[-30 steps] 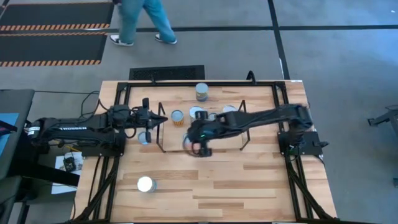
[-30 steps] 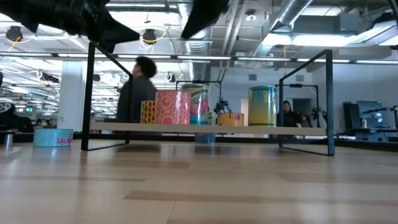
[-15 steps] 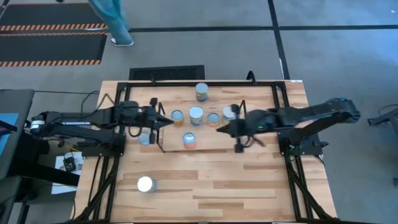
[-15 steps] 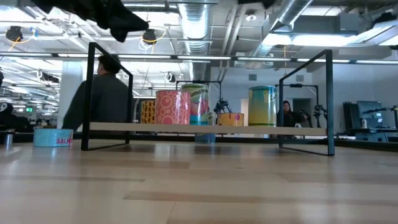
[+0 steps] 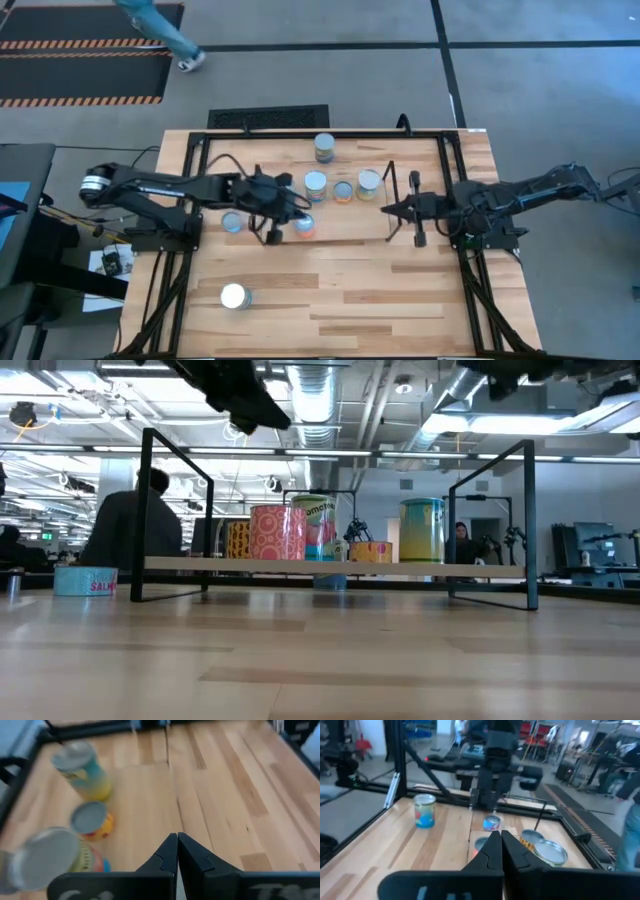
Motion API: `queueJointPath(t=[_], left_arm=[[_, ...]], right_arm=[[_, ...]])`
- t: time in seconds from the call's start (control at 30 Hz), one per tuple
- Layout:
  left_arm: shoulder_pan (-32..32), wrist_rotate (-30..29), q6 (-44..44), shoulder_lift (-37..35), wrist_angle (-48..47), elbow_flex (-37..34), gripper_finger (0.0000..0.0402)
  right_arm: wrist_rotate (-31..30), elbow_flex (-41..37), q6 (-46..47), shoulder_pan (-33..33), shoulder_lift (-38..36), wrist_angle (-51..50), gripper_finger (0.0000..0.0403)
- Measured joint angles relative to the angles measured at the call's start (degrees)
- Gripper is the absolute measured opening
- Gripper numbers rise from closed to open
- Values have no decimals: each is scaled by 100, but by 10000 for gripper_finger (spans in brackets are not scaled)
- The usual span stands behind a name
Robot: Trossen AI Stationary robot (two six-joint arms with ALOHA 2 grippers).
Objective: Pick and place cans onto a shelf
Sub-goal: Put the orange can on the shelf aligned with the black beans can
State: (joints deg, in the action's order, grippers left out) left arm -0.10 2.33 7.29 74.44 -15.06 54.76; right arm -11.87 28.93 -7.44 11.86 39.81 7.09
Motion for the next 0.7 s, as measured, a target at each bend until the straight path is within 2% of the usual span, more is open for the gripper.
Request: queueJointPath(t=[0.17,0.33,0.57,0.7], left_arm=[[-252,-2,-36,678,-678,538,7],[-524,-77,-181,1306,-1301,1028,40],[-800,-1115,-313,2016,-1914,1576,90],[-832,-1326,-453,2202,-2104,1716,104]], right_arm=[[-2,-444,2,21,-191,474,3],[-21,-518,-62,41,-201,551,4],[-20,-516,-228,199,-244,568,4],[-141,-516,-224,303,-245,585,6]])
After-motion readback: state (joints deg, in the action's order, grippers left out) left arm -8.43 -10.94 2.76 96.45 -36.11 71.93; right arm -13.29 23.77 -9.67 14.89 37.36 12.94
